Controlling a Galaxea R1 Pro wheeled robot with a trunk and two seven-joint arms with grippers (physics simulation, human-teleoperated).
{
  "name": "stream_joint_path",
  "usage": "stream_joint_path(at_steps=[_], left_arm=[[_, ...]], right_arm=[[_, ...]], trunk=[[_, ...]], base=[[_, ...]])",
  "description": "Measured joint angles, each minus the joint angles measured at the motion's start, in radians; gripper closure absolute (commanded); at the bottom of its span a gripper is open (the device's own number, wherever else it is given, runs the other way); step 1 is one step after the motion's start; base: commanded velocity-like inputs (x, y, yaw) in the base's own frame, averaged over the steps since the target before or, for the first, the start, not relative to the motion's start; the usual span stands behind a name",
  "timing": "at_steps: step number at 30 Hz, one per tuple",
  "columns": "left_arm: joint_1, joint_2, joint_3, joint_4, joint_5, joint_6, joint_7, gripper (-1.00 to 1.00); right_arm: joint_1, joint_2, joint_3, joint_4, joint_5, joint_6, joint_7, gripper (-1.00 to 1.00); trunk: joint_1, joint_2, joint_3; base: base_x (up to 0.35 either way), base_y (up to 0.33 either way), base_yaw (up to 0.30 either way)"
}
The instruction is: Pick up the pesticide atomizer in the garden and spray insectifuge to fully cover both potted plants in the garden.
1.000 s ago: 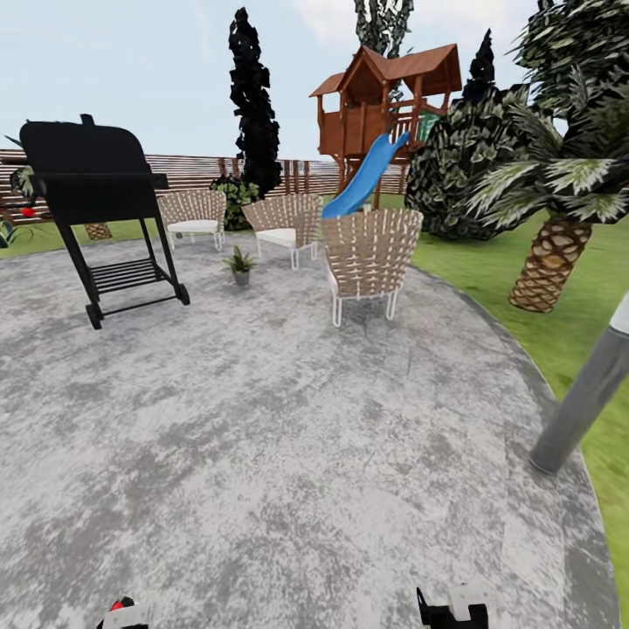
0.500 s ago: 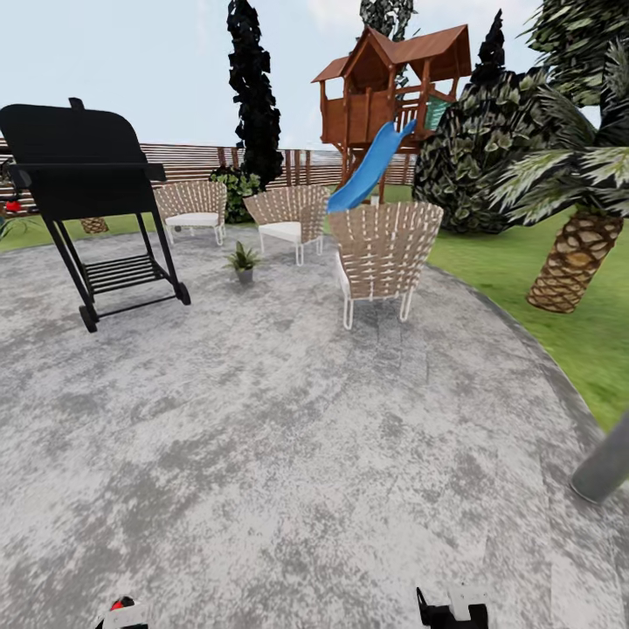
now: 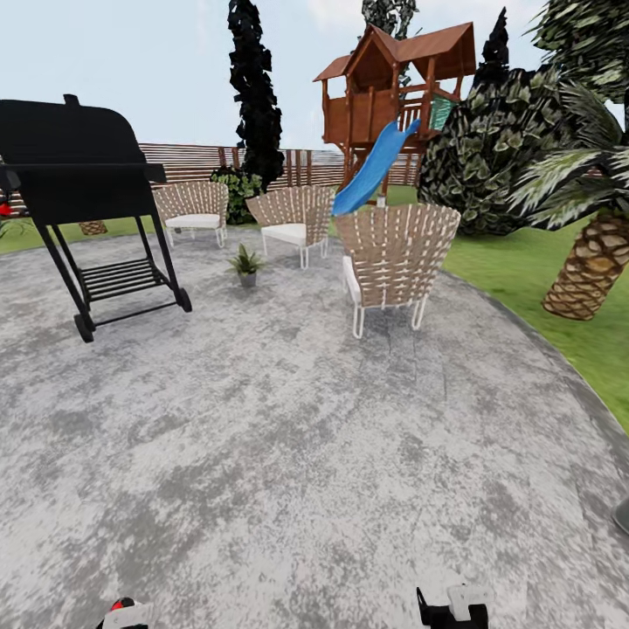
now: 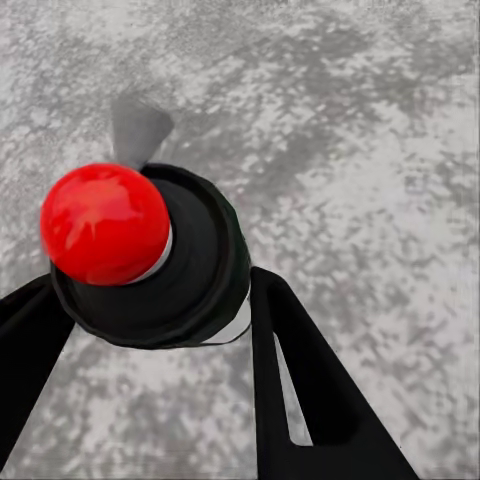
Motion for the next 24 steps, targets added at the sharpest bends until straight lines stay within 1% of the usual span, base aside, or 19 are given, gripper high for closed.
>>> stream_joint_path(at_steps=[22,24], left_arm=[[0.000,-0.001,0.000,0.000,0.000,0.000,-0.001,1.00],[0.000,-0.001,0.000,0.000,0.000,0.000,-0.001,1.00]], right_arm=[[0.000,0.002,0.000,0.000,0.000,0.000,0.000,-1.00],[0.000,0.002,0.000,0.000,0.000,-0.001,0.000,-1.00]], trunk=[[0.000,0.000,0.000],[0.000,0.000,0.000]], base=[[0.314,0.141,0.000],[0.314,0.139,0.083]])
